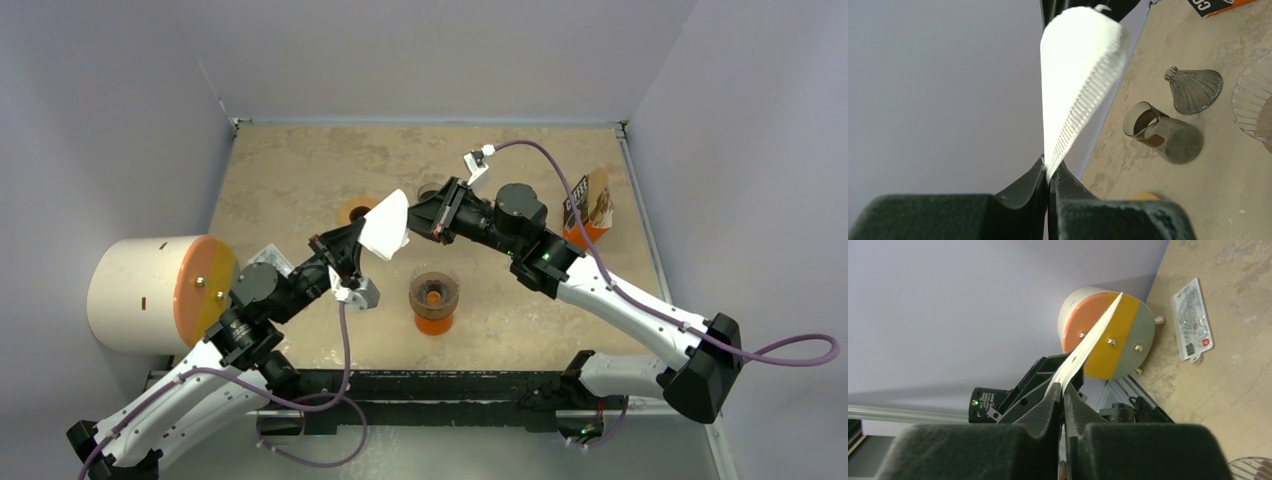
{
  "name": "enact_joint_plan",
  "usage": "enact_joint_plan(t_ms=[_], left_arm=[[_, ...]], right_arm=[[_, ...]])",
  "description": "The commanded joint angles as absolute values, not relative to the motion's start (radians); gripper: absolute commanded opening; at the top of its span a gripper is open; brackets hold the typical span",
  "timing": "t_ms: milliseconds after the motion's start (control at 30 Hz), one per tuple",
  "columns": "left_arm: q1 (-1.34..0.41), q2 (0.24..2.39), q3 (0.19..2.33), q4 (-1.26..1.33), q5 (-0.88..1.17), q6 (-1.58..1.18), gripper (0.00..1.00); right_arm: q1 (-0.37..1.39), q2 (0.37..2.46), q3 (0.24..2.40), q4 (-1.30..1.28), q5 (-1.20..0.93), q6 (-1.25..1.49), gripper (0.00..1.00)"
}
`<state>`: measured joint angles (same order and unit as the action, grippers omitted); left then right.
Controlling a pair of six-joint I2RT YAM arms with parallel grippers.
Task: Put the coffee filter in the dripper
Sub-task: Place the coffee filter in the coffee dripper.
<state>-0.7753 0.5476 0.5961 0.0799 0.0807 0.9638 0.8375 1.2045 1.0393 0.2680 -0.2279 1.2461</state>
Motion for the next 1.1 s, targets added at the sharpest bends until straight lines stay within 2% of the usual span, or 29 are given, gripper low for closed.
enact_joint_plan(t_ms=[0,300,433,500,600,833,900,1067], left_arm=[[-0.781,0.541,0.596,0.069,0.123,1.015,0.01],[-0.781,0.547,0.612,0.007,0.134,1.057,0.15],[-0.781,0.572,0.64,-0.037,0.115,1.022,0.38],[-0.781,0.587,0.653,-0.053,0.115,1.01,0.57],[-0.781,0.604,0.669,-0.072,0.123,0.996,0.75],[-0.781,0.604,0.718,-0.098,0.237,0.88,0.84],[-0.781,0.613,0.756,-0.134,0.254,0.822,0.86],[-0.781,0.668,0.878,-0.222,0.234,0.567,0.89]], right_arm=[[0.842,1.182,1.085,0.278,-0.237,1.229,0.01],[0.842,1.134,1.078,0.232,-0.218,1.203,0.0],[0.842,1.095,1.088,0.183,-0.182,1.161,0.0],[0.842,1.075,1.099,0.14,-0.159,1.127,0.0],[0.842,1.043,1.115,0.072,-0.129,1.076,0.0],[0.841,1.001,1.186,-0.112,-0.042,0.98,0.0],[0.842,0.995,1.225,-0.165,-0.024,0.849,0.0],[0.842,1.002,1.304,-0.298,0.019,0.704,0.0]])
